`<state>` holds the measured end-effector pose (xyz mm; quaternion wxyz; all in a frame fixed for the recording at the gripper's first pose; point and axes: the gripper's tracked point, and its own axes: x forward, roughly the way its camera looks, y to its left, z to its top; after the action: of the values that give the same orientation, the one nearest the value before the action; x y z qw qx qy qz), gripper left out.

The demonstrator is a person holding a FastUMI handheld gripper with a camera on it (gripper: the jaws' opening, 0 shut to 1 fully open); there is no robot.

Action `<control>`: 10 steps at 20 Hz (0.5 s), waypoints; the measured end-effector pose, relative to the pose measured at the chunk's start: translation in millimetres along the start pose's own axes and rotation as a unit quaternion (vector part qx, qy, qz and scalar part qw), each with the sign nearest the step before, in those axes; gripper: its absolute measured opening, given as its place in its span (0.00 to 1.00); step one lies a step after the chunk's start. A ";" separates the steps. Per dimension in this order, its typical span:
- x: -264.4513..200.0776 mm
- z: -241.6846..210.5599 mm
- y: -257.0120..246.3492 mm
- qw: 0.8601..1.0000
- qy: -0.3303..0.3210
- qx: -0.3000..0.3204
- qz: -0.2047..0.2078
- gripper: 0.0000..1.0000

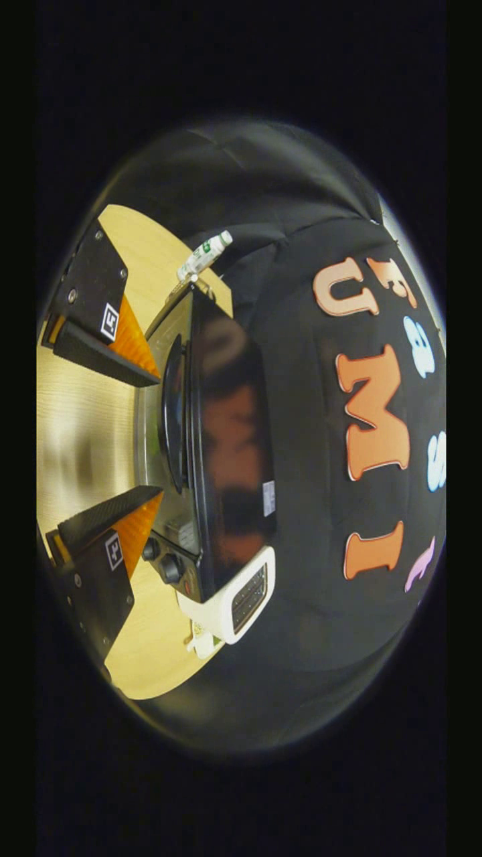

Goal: Open the toaster oven, put the food inside, and close the toaster oven door.

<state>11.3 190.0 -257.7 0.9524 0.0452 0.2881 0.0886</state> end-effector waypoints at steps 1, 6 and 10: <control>-8.0 9.8 -2.3 1.000 -0.013 0.003 0.002 0.88; -54.4 69.0 -19.4 0.996 -0.091 -0.015 0.005 0.88; -97.9 129.3 -28.7 0.986 -0.161 -0.032 0.000 0.88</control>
<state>7.2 138.2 -101.4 0.9873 0.0287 0.1280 0.0897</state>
